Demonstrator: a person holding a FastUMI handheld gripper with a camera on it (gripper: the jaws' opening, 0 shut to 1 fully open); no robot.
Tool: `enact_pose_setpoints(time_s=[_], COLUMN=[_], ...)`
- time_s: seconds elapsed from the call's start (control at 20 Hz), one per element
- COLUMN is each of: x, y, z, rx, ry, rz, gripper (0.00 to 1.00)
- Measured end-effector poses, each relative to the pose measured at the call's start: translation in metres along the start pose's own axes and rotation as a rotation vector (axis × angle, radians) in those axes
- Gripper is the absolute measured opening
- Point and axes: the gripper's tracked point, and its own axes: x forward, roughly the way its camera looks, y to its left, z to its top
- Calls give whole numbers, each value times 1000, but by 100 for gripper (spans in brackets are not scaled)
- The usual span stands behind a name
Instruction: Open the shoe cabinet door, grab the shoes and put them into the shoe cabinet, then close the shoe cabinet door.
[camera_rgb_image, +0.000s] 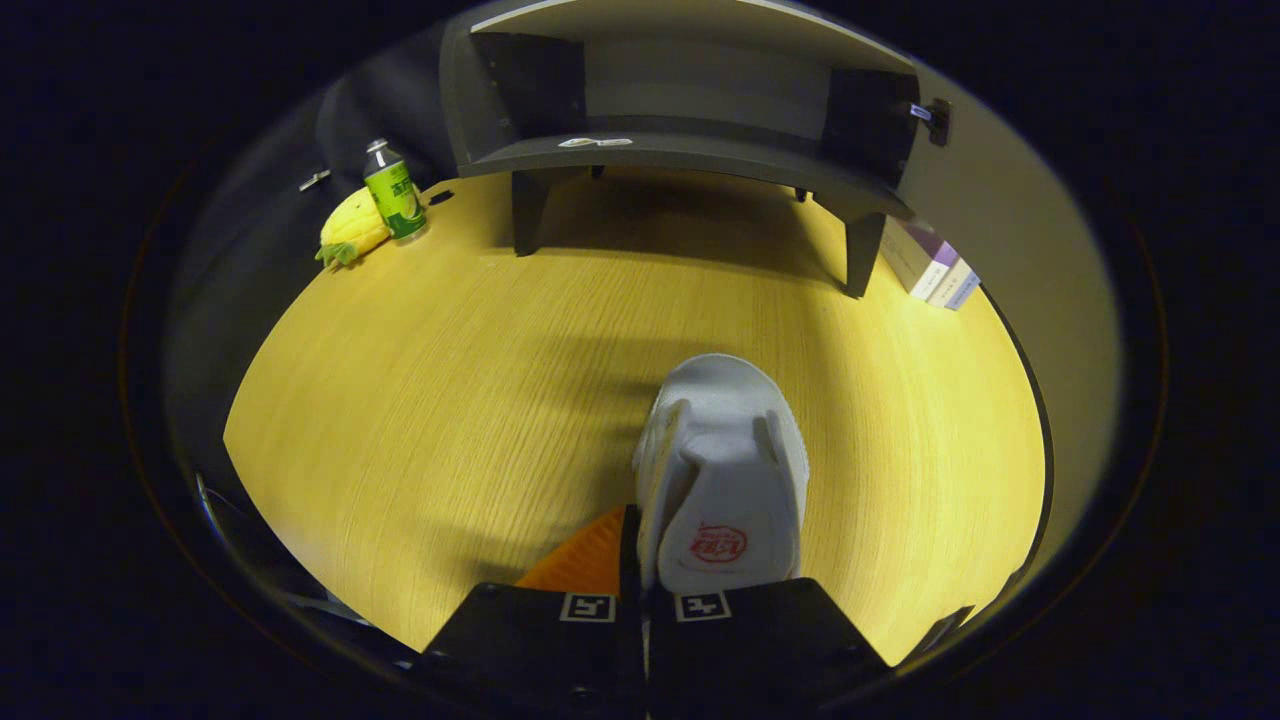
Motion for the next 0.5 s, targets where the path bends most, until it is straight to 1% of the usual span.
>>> enact_pose_setpoints(time_s=[0.2, 0.35, 0.5], x=[-1, -8, -25], y=[-3, -4, -11], z=[4, 14, 34], rx=[38, 43, 20], ry=[7, -14, -61], rz=[25, 2, -47], gripper=[5, 5, 5])
